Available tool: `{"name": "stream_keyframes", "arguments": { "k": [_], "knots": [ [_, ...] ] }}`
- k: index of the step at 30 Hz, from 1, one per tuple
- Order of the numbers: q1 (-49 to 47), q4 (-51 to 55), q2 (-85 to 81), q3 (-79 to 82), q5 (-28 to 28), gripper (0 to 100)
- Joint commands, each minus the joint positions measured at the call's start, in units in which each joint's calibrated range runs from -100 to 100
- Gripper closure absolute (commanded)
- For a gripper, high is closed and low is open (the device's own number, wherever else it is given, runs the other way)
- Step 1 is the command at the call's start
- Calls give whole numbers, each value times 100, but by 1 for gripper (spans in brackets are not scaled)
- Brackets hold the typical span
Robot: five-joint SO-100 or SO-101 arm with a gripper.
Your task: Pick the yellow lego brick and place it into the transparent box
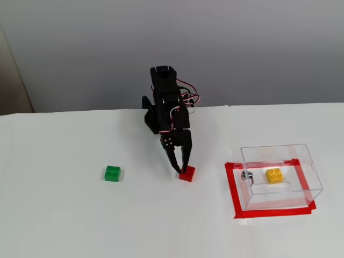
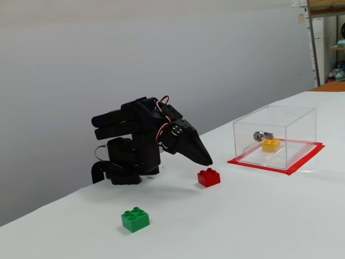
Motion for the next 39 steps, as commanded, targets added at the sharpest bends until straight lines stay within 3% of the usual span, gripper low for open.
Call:
{"name": "stream_keyframes", "arguments": {
  "k": [1, 39],
  "knots": [
    [15, -19, -144, 167, 2, 97],
    [-29, 129, -135, 457, 38, 97]
  ]
}}
